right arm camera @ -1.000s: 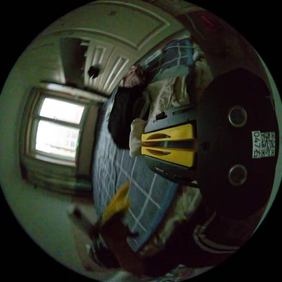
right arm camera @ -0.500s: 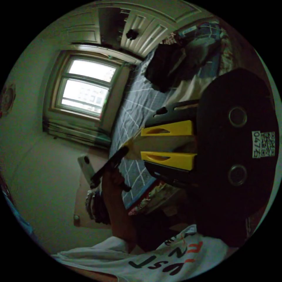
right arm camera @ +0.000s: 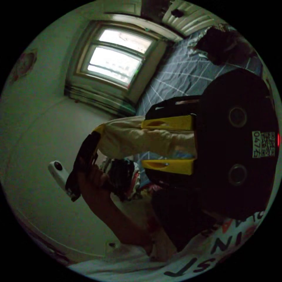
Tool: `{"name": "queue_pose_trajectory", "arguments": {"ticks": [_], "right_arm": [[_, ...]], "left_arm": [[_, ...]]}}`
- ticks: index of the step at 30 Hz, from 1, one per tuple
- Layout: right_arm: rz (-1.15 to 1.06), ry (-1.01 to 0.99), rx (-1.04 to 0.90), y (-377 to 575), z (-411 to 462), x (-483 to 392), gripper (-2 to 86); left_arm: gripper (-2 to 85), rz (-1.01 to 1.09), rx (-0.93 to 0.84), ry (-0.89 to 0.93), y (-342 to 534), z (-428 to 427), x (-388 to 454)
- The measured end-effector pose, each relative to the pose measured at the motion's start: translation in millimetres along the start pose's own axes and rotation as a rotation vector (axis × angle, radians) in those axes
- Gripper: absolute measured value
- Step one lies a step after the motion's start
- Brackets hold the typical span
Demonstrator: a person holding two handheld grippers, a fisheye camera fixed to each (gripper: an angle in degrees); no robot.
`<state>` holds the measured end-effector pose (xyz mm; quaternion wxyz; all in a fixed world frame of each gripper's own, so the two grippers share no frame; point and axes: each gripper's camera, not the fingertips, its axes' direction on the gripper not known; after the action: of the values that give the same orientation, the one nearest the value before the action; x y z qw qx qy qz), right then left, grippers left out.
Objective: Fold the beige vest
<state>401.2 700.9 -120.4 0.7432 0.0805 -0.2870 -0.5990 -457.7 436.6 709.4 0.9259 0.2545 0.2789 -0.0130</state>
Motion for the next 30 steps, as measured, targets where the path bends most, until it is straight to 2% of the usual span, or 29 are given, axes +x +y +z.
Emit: {"name": "queue_pose_trajectory", "arguments": {"ticks": [3,7,10,13,15,17,21,24,26,30], "right_arm": [[-0.046,0.093,0.08,-11,-11,-28,8.9],[-0.108,0.069,-0.007,-33,3,-47,12.0],[-0.103,0.019,-0.01,-49,8,-44,11.9],[-0.084,-0.019,0.028,-63,6,-30,9.0],[-0.08,-0.081,0.067,-70,4,-17,5.5],[-0.093,-0.226,0.115,-79,6,-5,4.7],[-0.14,-0.394,0.135,-96,23,-7,6.5],[-0.22,-0.536,0.127,-107,43,-22,8.0],[-0.237,-0.659,0.152,-113,58,-31,8.6],[-0.224,-0.791,0.18,-118,82,-36,9.0]], "left_arm": [[-0.8,-0.051,0.106,0.046,8,-53,-7],[-0.8,-0.027,0.128,0.041,16,-97,-6],[-0.6,0.129,0.024,0.038,19,-124,5],[-0.7,0.441,-0.168,0.227,28,-148,26],[-0.7,0.622,-0.236,0.408,42,-175,40],[-0.8,0.718,-0.256,0.541,51,-195,45],[-0.8,1.007,-0.111,0.799,83,-251,54],[-0.8,1.076,-0.013,0.921,97,-283,55],[-0.8,1.074,0.023,0.938,103,-295,55],[-0.8,1.06,0.024,0.986,110,-309,57]]}}
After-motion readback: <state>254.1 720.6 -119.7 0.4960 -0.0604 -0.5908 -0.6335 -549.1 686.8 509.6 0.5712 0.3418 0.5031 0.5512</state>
